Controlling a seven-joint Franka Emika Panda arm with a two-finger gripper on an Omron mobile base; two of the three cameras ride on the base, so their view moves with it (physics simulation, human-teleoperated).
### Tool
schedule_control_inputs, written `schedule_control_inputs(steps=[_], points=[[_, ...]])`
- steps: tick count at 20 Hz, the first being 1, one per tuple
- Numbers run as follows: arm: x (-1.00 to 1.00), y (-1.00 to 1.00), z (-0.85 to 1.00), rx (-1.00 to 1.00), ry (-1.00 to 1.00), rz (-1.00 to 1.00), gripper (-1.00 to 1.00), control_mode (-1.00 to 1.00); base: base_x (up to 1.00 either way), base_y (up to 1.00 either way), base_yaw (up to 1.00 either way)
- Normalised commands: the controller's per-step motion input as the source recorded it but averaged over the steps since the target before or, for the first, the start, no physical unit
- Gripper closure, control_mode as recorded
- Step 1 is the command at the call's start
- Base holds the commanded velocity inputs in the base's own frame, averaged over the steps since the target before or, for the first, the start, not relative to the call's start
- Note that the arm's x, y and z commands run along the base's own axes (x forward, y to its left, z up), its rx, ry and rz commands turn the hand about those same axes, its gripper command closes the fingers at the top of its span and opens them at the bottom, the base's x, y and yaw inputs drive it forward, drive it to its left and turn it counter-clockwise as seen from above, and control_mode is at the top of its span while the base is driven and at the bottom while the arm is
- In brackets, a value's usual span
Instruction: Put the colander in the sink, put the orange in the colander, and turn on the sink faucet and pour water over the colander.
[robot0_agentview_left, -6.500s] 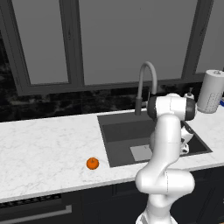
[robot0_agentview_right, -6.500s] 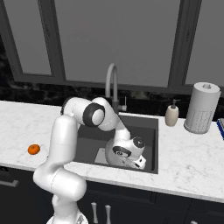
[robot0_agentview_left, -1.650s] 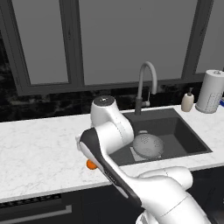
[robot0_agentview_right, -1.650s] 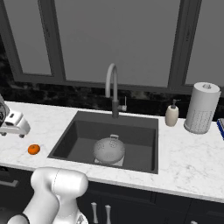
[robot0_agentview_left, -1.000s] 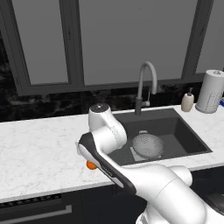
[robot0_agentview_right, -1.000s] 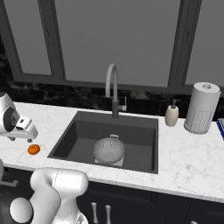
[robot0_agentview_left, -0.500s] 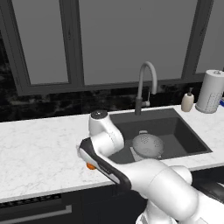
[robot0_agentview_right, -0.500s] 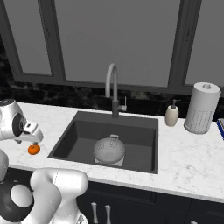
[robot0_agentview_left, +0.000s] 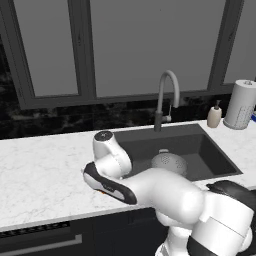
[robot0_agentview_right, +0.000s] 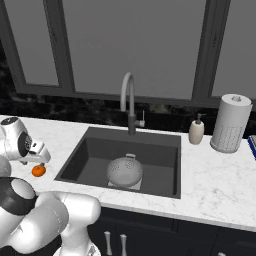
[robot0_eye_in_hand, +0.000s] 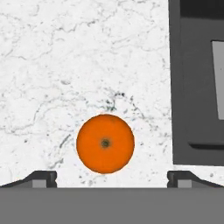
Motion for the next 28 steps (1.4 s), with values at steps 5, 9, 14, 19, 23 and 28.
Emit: schedule_control_inputs(steps=[5,9,14,19,23,28], points=[[0.02,0.01,-0.32,-0.01,0.0,0.0,-1.0,-1.0,0.0,0.0,0.0],[0.0,0.0,-0.34,0.0,0.0,0.0,-1.0,-1.0,0.0,0.0,0.0],[0.0,0.0,-0.33,0.0,0.0,0.0,-1.0,-1.0,0.0,0.0,0.0],[0.0,0.0,-0.35,0.0,0.0,0.0,-1.0,-1.0,0.0,0.0,0.0],[0.0,0.0,-0.4,0.0,0.0,0.0,-1.0,-1.0,0.0,0.0,0.0],[0.0,0.0,-0.4,0.0,0.0,0.0,1.0,-1.0,0.0,0.0,0.0]])
